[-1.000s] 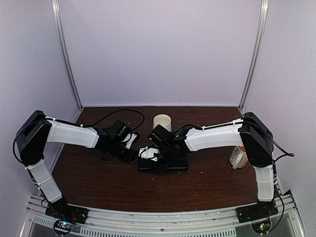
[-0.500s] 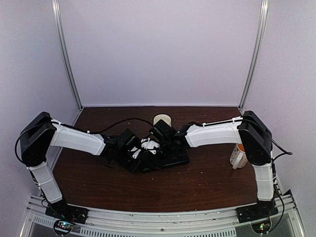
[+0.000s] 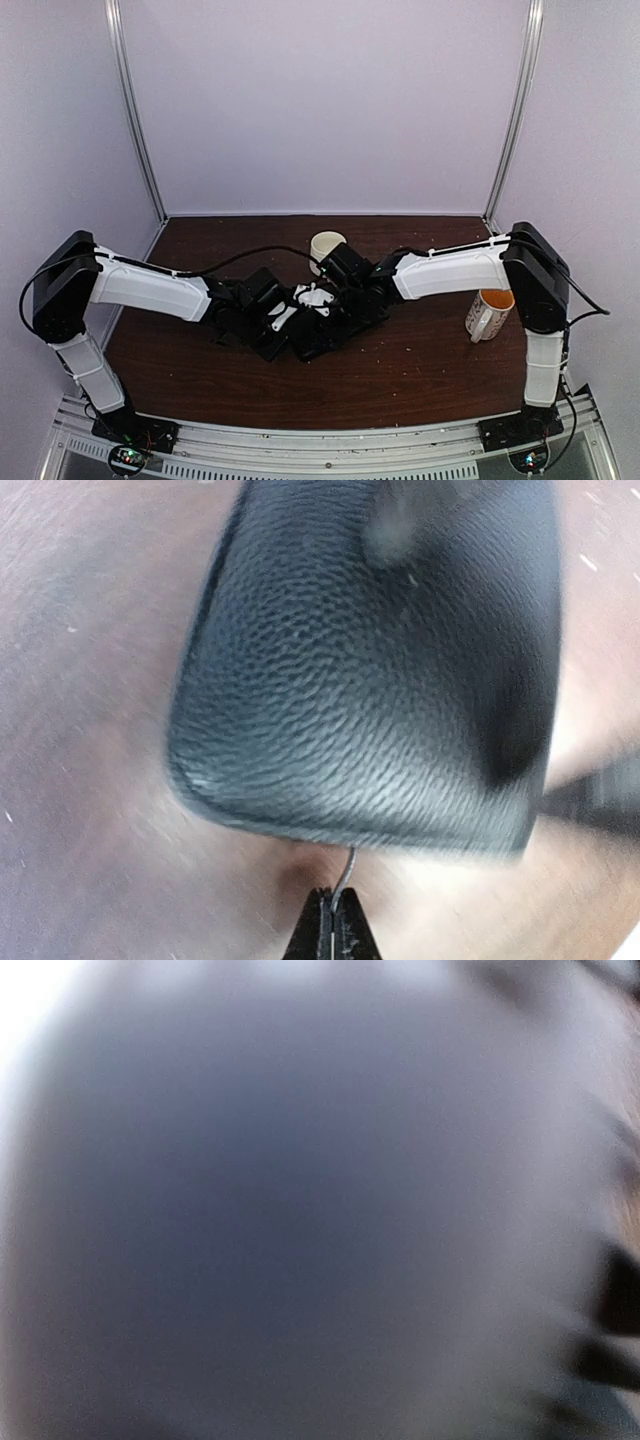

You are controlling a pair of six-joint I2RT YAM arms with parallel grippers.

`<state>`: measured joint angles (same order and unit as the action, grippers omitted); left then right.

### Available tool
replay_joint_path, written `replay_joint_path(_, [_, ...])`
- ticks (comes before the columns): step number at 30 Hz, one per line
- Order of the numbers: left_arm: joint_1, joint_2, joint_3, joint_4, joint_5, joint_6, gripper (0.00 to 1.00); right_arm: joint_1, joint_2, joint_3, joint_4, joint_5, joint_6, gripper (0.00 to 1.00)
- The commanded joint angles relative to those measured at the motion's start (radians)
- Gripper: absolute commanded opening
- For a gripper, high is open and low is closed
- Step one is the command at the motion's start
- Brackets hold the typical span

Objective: Sort the hair-cutting tools

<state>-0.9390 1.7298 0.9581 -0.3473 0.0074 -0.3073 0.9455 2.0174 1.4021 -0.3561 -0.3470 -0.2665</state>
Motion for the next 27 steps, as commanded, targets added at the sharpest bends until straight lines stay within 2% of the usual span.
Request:
replay_joint_path(1, [-0.029, -0.102, -0.043, 0.007, 0.059, 0.08, 0.0, -0.024, -0.08, -0.071, -0.066, 0.059, -0.117, 0.73])
replay_joint_path(4, [-0.021, -0.11, -0.048, 0.03, 0.09, 0.086, 0.0, 0.0, -0.082, -0.08, -0.077, 0.133, -0.214, 0.75])
replay_joint_path(9, [-0.013, -0.088, -0.048, 0.041, 0.115, 0.088, 0.0, 0.035, -0.12, -0.19, 0.008, 0.152, -0.397, 0.76])
replay_joint_path(15, [0.014, -0.076, -0.053, 0.039, 0.11, 0.085, 0.0, 0.085, -0.145, -0.256, 0.029, 0.213, -0.582, 0.76])
replay_joint_path(21, [0.026, -0.064, -0.052, 0.05, 0.112, 0.082, 0.0, 0.121, -0.17, -0.254, -0.015, 0.172, -0.656, 0.76])
replay_joint_path(25, [0.036, -0.075, -0.058, 0.07, 0.101, 0.07, 0.0, 0.094, -0.203, -0.22, -0.128, 0.024, -0.602, 0.77])
replay_joint_path(27, [0.048, -0.078, -0.063, 0.096, 0.105, 0.064, 0.0, 0.086, -0.214, -0.243, -0.127, 0.025, -0.58, 0.77])
